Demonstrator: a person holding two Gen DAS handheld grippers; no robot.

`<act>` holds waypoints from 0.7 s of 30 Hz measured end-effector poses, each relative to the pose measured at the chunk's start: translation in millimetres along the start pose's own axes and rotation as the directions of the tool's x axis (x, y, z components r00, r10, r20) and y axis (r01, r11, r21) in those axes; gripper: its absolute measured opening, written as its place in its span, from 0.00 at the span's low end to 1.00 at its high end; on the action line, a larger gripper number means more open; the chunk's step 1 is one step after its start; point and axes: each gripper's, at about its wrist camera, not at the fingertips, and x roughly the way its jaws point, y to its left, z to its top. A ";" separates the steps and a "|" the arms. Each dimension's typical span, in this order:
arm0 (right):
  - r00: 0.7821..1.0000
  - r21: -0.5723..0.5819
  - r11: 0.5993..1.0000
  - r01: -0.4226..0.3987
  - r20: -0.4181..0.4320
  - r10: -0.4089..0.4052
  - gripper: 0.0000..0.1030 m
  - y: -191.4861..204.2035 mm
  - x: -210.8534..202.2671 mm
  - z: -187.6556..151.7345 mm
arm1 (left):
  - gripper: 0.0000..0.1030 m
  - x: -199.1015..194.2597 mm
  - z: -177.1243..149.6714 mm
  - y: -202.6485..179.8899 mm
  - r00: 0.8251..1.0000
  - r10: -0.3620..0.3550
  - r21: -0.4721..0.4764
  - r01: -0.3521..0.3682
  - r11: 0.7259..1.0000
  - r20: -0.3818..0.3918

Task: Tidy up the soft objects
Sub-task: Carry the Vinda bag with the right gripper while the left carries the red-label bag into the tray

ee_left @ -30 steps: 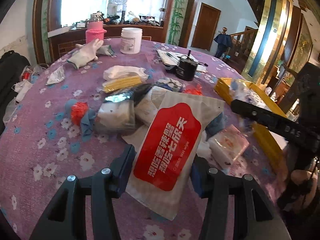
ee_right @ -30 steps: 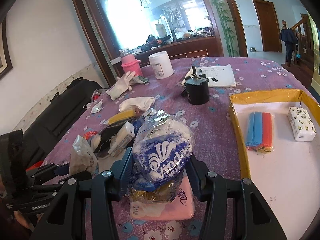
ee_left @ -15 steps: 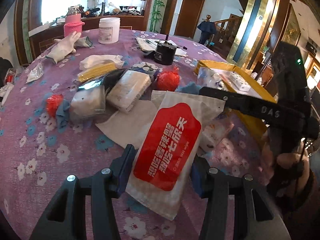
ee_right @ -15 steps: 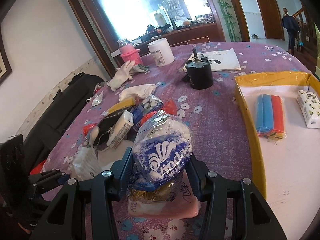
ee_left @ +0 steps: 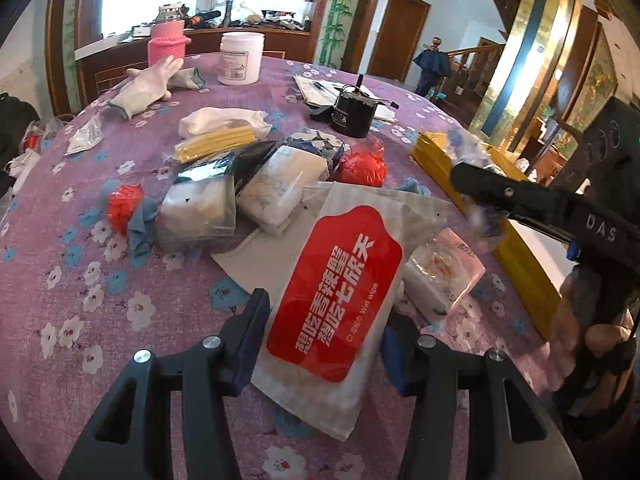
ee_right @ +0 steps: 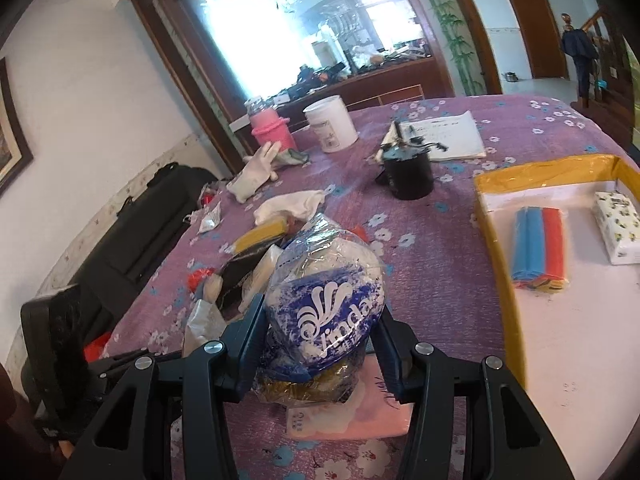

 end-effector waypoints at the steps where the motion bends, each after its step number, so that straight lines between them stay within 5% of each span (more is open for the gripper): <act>1: 1.000 0.011 1.000 0.002 0.007 -0.002 0.52 -2.4 -3.0 0.9 | 0.49 -1.5 -0.4 -1.5 1.000 0.003 -0.007 -0.003 1.000 -0.002; 5: 0.999 0.048 0.999 -0.009 0.052 0.007 0.52 -9.9 -20.9 7.2 | 0.49 -18.5 0.3 -27.2 0.999 0.029 -0.011 -0.029 1.000 0.018; 17: 0.991 0.096 0.994 -0.058 0.123 0.046 0.54 -32.4 -83.5 33.3 | 0.49 -32.0 31.9 -114.5 0.999 -0.036 0.050 0.035 0.998 0.015; 21: 0.990 0.069 0.998 0.016 0.137 -0.025 0.54 -51.2 -104.9 51.9 | 0.49 -18.7 49.7 -145.9 0.997 -0.071 0.073 0.070 0.995 0.014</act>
